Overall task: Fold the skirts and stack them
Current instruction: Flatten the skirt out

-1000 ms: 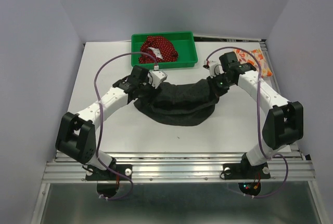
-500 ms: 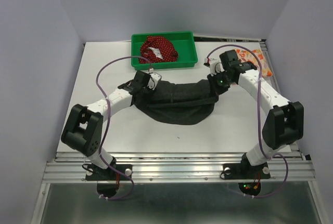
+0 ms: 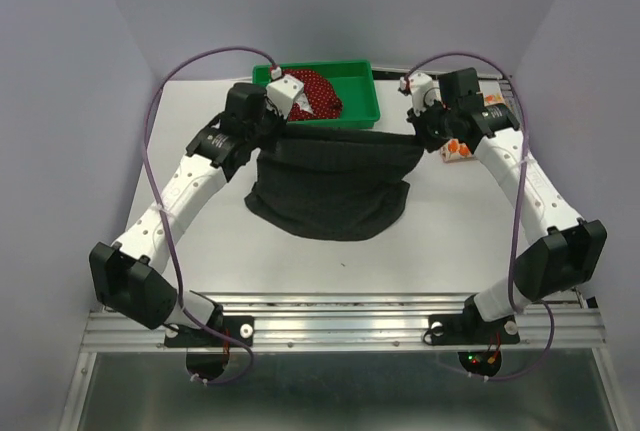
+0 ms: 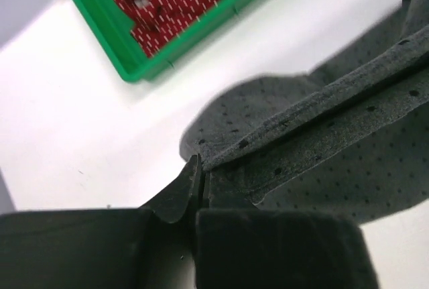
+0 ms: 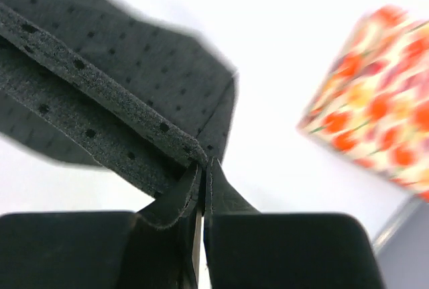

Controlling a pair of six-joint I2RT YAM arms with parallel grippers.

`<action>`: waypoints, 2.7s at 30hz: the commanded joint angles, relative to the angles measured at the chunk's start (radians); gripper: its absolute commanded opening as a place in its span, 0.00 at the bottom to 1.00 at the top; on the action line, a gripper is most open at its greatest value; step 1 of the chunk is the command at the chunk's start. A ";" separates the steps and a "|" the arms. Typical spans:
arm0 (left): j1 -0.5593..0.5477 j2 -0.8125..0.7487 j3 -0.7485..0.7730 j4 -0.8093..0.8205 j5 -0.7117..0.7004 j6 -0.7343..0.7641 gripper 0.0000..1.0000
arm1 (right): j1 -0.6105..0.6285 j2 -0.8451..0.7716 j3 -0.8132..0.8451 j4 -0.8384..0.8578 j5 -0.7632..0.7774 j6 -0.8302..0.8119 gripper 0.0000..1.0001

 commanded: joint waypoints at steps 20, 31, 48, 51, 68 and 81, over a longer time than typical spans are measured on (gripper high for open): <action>0.157 0.436 1.095 0.361 -0.341 0.072 0.00 | -0.077 0.507 1.036 0.710 0.608 -0.237 0.01; 0.159 0.151 0.418 0.516 -0.232 0.141 0.00 | -0.077 0.211 0.419 0.741 0.495 -0.169 0.01; 0.162 0.115 0.570 0.418 -0.248 0.094 0.00 | -0.086 0.338 0.787 0.709 0.602 -0.212 0.01; 0.163 0.187 0.615 0.438 -0.267 0.111 0.00 | -0.087 0.413 0.851 0.710 0.594 -0.211 0.01; 0.229 0.210 0.493 0.490 -0.271 0.097 0.00 | -0.087 0.287 0.524 0.750 0.559 -0.068 0.01; 0.203 -0.349 -0.319 0.115 0.172 0.293 0.03 | -0.087 -0.164 -0.190 0.223 0.037 -0.131 0.01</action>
